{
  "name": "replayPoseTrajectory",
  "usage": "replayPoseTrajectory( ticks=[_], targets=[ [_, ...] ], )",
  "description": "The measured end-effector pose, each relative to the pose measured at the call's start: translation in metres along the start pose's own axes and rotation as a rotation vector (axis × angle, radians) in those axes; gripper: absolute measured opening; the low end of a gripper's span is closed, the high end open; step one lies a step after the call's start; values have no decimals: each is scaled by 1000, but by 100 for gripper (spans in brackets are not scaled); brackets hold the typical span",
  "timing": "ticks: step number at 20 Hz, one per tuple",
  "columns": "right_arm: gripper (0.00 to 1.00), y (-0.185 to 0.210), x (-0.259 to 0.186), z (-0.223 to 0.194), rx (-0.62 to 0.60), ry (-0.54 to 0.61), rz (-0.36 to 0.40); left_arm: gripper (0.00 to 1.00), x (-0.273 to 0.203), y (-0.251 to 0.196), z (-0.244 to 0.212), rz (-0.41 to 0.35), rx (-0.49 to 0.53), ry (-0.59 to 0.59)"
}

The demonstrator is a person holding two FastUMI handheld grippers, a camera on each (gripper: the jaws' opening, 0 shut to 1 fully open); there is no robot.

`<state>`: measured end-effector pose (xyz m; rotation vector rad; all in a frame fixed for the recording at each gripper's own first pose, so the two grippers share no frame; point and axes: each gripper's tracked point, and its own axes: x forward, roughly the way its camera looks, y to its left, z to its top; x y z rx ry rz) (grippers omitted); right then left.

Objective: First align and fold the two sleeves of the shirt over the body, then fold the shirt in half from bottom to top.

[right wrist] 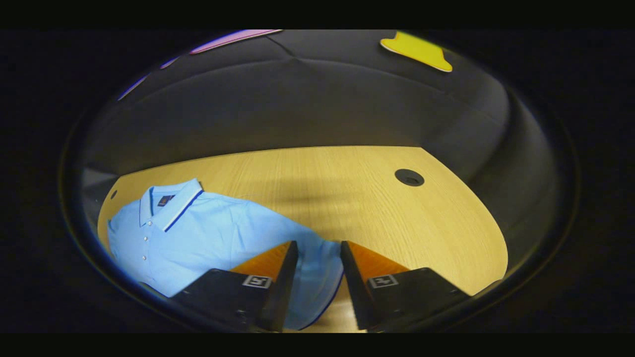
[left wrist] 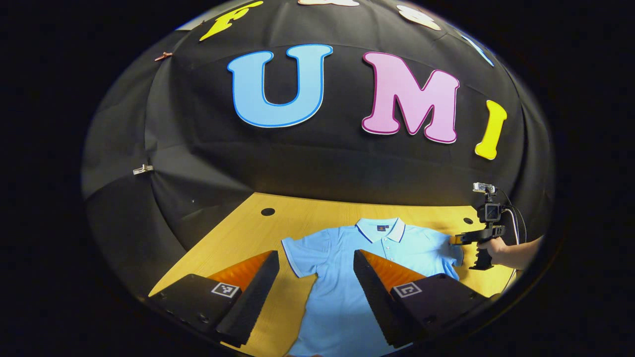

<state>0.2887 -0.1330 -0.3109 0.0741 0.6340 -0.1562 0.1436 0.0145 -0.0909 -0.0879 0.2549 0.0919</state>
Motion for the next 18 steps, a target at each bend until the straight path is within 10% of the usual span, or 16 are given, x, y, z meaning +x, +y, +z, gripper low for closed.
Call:
replayPoseTrajectory(
  ticks=[3, 18],
  targets=[
    [14, 11, -2, -2, -62, -11, 14, 97, -3, 2, -5, 8, -5, 5],
    [0, 94, -58, 49, -107, -155, 153, 97, -16, 17, -10, 29, -38, -10]
  ],
)
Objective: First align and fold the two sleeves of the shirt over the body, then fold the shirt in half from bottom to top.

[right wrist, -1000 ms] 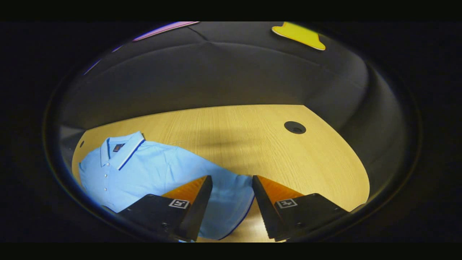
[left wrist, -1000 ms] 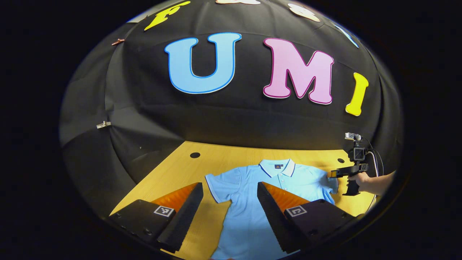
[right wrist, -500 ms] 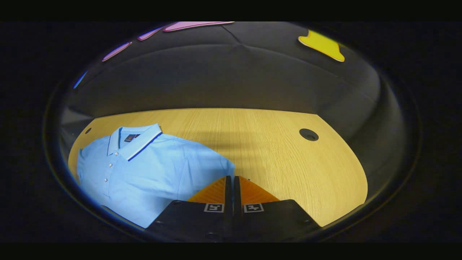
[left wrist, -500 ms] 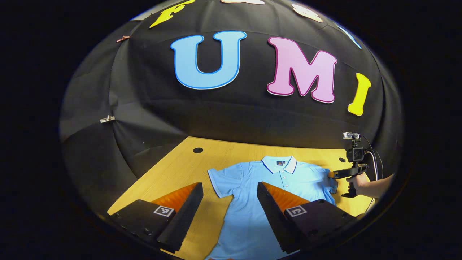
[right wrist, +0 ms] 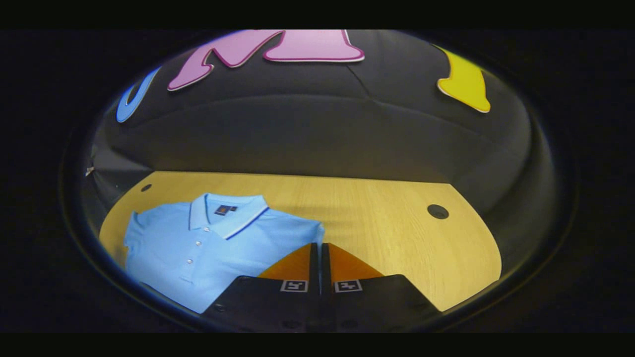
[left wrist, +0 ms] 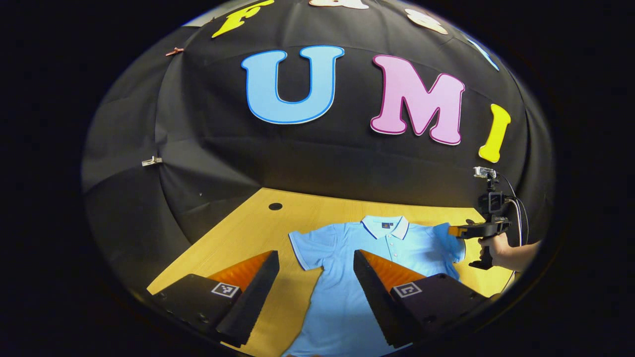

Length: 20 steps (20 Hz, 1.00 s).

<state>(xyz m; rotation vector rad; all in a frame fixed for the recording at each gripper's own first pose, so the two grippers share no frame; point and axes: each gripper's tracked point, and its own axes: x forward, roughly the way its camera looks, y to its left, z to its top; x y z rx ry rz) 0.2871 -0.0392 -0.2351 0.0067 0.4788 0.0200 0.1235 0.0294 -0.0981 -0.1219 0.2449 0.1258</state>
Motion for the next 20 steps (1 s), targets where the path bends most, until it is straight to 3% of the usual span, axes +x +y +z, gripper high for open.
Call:
replayPoseTrajectory(
  ticks=[2, 3, 5, 6, 8, 9, 10, 12, 15, 20],
  targets=[
    [5, 38, -3, 8, -32, -9, 43, 97, -2, 5, -2, 7, -14, -2],
    [0, 62, -2, 11, -54, -14, 64, 97, -3, 9, -4, 11, -21, -6],
    [5, 99, 0, 14, -104, -13, 91, 97, -5, 16, -6, 21, -34, -13],
    [0, 120, 1, 14, -128, -16, 107, 97, -6, 20, -8, 28, -40, -13],
    [0, 166, -2, 7, -159, -13, 153, 98, -8, 30, -10, 41, -53, -15],
    [11, 185, -4, 4, -172, -11, 179, 98, -8, 35, -11, 48, -59, -16],
    [14, 202, -7, -1, -183, -8, 206, 98, -8, 39, -12, 53, -66, -17],
    [62, 222, -22, -5, -193, -18, 258, 98, -4, 46, -13, 56, -73, -18],
    [98, 220, -53, -2, -192, -50, 273, 97, 16, 51, -9, 33, -66, -20],
    [98, 155, -103, 8, -188, -110, 225, 97, 92, 43, -6, -54, -17, 16]
  ],
)
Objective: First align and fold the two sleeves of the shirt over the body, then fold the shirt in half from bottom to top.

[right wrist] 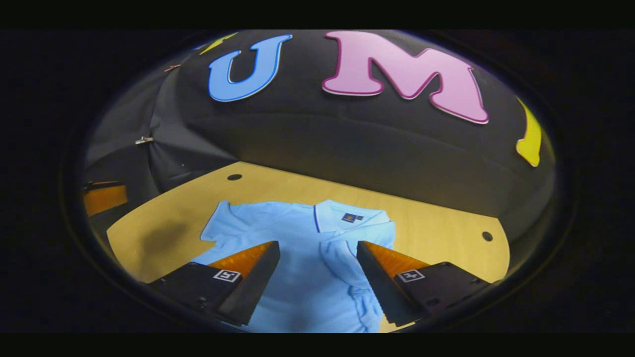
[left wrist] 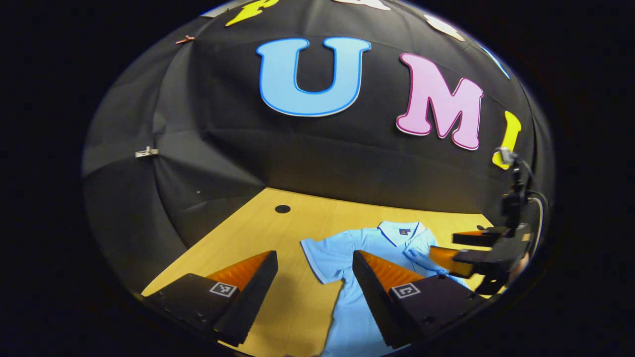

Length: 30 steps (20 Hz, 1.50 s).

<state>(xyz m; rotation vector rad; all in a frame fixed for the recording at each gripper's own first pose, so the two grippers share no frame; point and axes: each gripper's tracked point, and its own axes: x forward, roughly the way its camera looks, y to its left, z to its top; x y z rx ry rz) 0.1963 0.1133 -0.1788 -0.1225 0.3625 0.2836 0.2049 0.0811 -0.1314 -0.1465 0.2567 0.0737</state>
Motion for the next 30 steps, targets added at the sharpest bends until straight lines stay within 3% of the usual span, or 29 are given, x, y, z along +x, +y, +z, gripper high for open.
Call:
replayPoseTrajectory(
  ticks=[6, 11, 14, 19, 21, 26, 30],
  targets=[
    [98, -65, -80, 0, 61, -100, -89, 97, 122, 1, -32, -35, 9, 130],
    [98, -95, -117, -47, 107, -77, -159, 97, 201, 10, -67, 12, 34, 230],
    [98, -105, -124, -83, 157, -27, -180, 97, 219, 16, -87, 57, 91, 297],
    [98, -115, -127, -104, 241, -9, -200, 99, 224, 15, -89, 56, 64, 293],
    [97, -119, -126, -105, 233, -20, -212, 89, 224, 10, -88, 41, 59, 292],
    [97, -126, -129, -111, 242, -26, -227, 11, 229, -6, -82, 14, 17, 246],
    [97, -122, -134, -122, 233, -14, -226, 6, 226, -19, -71, 34, 60, 229]
  ],
)
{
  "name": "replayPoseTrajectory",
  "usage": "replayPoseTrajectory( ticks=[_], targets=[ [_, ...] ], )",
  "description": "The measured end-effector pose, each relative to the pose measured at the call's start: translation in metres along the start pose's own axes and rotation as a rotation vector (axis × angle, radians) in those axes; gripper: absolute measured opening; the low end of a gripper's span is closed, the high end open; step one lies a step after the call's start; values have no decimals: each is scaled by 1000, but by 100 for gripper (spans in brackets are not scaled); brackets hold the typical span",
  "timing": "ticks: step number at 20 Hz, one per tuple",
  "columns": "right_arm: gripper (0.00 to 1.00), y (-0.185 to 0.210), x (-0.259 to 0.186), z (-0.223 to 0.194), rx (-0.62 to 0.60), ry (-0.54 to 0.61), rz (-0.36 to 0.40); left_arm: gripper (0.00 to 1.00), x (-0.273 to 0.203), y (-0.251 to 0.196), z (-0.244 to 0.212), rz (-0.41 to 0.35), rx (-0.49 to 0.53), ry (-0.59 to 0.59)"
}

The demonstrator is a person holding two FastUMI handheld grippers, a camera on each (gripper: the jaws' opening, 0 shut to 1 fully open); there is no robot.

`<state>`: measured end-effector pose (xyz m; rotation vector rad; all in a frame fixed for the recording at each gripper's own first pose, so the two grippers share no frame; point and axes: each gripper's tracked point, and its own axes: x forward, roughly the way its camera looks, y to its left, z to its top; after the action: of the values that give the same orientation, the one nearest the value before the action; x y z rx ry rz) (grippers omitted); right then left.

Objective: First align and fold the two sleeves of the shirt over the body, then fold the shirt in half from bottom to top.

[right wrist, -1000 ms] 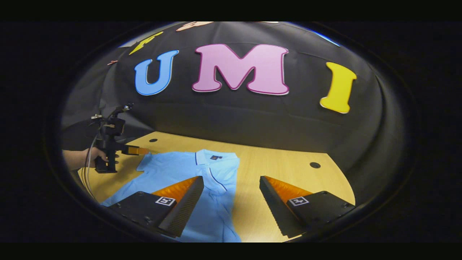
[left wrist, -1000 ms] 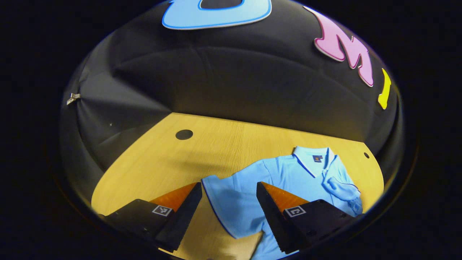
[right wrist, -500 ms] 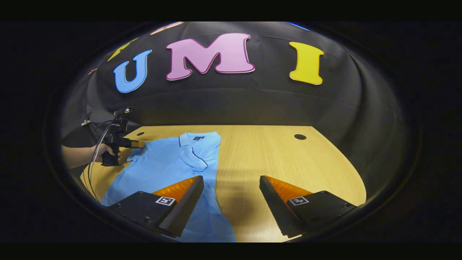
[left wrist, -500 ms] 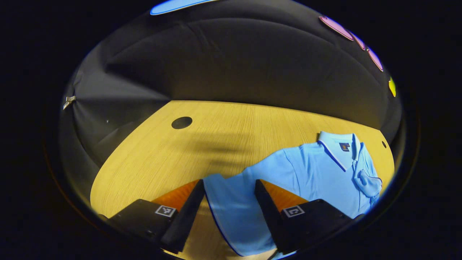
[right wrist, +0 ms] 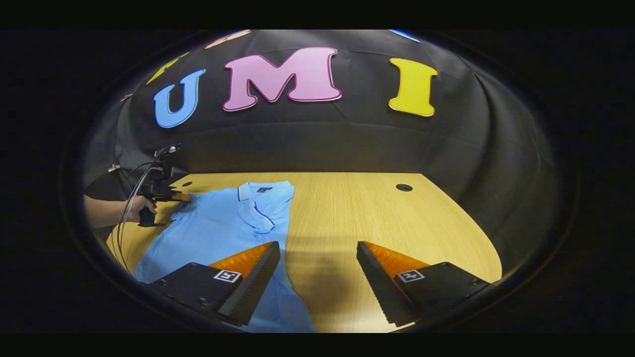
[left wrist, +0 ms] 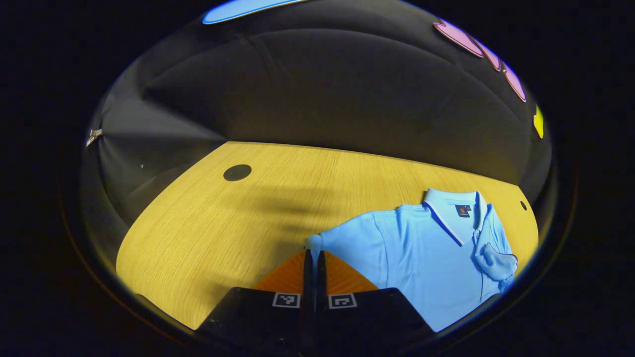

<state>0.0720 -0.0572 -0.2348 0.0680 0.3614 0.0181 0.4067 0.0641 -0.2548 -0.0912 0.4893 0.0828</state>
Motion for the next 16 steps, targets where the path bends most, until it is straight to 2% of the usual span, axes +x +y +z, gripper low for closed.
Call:
replayPoseTrajectory(
  ticks=[3, 9, 11, 12, 16],
  targets=[
    [97, 0, -8, -7, 16, 14, -11, 6, -20, -35, 27, -36, 20, -67],
    [97, 8, -20, -8, 37, 5, -18, 6, -62, -156, 32, -259, -34, -77],
    [97, 8, -28, -10, 32, 4, -20, 6, -76, -189, 27, -351, -55, -64],
    [97, 9, -33, -13, 35, 7, -19, 8, -82, -195, 25, -364, -57, -62],
    [97, 14, -60, -18, 86, 37, -17, 100, -116, -188, 21, -372, -19, -96]
  ],
)
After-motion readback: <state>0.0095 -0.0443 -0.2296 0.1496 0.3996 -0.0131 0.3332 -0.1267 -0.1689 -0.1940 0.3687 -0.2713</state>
